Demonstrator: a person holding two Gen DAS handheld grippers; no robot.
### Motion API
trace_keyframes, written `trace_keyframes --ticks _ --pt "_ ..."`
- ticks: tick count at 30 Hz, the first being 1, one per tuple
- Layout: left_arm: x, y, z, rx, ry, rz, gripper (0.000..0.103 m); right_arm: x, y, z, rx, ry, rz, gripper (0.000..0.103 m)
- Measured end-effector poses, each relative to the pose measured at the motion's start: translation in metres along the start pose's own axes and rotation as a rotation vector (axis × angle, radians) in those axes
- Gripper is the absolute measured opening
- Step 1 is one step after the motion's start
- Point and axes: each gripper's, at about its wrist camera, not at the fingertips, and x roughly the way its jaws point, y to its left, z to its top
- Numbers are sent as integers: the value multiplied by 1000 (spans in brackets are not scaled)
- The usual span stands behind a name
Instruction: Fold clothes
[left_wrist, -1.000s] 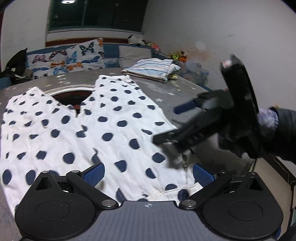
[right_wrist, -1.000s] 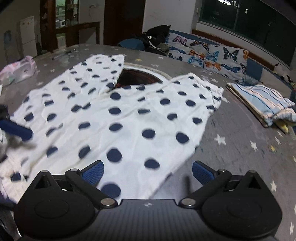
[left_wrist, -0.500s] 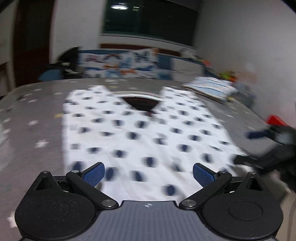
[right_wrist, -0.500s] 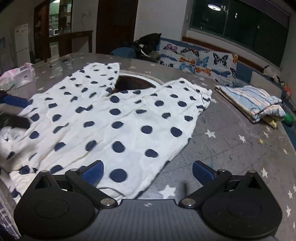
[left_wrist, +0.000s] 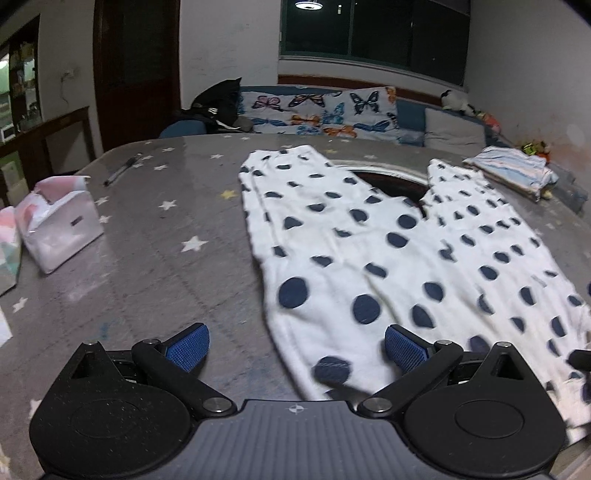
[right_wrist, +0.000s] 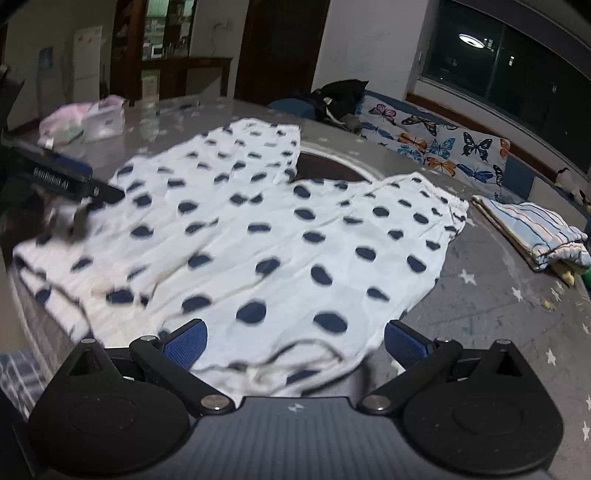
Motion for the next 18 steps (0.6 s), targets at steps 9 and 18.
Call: trace_keyframes --ticks 9,18 --pt "-2 7 -6 12 -2 59 103 -15 -7 -2 26 -31 -20 103" --pt "-2 12 -5 5 3 72 103 -5 -32 -12 106 15 -121 103"
